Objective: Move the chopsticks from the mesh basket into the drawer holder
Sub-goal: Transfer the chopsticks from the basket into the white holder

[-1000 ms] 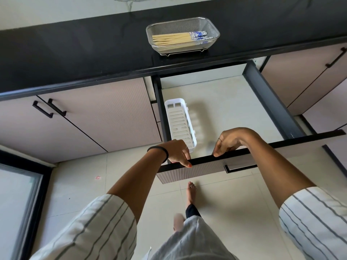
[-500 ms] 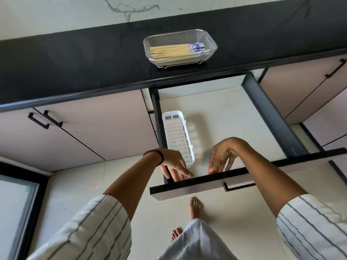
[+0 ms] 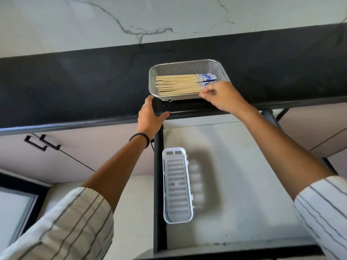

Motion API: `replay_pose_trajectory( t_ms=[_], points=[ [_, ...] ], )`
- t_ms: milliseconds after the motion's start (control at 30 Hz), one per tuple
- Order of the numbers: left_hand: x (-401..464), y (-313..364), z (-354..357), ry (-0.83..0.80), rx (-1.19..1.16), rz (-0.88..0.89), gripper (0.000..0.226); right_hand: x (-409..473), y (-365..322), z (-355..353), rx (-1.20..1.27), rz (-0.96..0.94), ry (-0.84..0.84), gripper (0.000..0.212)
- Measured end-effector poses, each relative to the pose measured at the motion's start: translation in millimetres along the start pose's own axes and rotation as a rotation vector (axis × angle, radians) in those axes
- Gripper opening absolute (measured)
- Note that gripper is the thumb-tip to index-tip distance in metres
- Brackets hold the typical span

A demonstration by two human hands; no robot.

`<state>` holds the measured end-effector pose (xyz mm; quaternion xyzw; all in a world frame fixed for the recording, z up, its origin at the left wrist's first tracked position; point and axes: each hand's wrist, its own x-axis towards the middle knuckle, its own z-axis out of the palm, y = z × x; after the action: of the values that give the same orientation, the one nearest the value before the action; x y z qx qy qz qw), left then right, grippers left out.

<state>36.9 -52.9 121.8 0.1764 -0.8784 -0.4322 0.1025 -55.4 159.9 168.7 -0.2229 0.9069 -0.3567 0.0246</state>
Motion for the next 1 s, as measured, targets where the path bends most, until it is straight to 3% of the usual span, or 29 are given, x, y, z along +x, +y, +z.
replay_pose_trajectory(
  t_ms=[100, 333, 767, 1000],
  points=[
    [24.8, -0.6, 1.4, 0.019, 0.002, 0.020, 0.080, 44.4, 10.7, -2.8, -0.061, 0.014, 0.014, 0.022],
    [60.5, -16.8, 17.5, -0.061, 0.039, 0.040, 0.094, 113.1, 40.3, 22.8, -0.222, 0.084, -0.214, 0.038],
    [63.0, -48.9, 34.1, -0.053, 0.041, 0.125, 0.108, 145.9, 62.7, 47.4, -0.422, -0.009, -0.417, 0.050],
    [62.2, -51.8, 27.8, -0.104, 0.074, 0.130, 0.119, 139.1, 51.5, 37.9, -0.620, -0.097, -0.362, 0.019]
  ],
)
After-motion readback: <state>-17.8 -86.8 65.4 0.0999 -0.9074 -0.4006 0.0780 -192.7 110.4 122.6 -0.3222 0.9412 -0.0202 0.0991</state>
